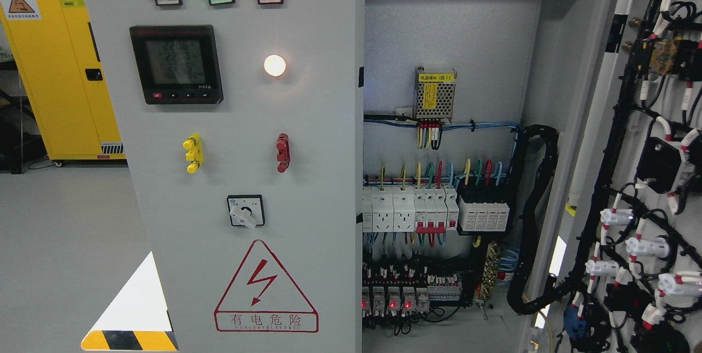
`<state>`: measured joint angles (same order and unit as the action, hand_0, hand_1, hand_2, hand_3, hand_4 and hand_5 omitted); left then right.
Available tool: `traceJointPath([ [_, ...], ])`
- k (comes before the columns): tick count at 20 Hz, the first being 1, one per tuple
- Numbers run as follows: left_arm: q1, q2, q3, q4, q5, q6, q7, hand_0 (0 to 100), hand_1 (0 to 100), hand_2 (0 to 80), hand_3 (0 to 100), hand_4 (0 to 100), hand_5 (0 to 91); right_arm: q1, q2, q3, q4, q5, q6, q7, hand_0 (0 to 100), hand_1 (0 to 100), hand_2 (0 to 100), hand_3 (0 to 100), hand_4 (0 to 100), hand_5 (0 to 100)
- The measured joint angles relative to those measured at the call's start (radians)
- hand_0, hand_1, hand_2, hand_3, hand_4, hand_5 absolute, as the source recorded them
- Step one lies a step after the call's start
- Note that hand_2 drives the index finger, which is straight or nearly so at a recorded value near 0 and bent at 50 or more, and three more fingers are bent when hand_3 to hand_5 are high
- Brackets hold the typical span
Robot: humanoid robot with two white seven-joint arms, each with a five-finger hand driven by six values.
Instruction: Open door with both hands
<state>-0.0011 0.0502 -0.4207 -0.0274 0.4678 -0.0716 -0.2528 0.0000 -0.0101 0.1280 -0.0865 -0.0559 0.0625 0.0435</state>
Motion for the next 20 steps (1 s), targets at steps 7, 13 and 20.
traceJointPath([
  [7,-0.025,-0.003,0.001,0.044,0.000,0.006,0.004,12,56,0.0,0,0,0.0,0.098,-0.002,-0.001,-0.171,0.000,-0.040,0.001,0,50,4,0,0,0],
  [13,-0.035,-0.007,0.002,0.065,0.000,0.000,0.052,12,56,0.0,0,0,0.0,0.200,0.003,-0.002,-0.495,-0.003,-0.049,-0.003,0,50,4,0,0,0],
  [20,-0.038,-0.025,0.004,0.075,0.001,-0.017,0.072,12,56,0.0,0,0,0.0,0.288,0.006,-0.002,-0.965,-0.004,-0.050,-0.004,0,50,4,0,0,0],
])
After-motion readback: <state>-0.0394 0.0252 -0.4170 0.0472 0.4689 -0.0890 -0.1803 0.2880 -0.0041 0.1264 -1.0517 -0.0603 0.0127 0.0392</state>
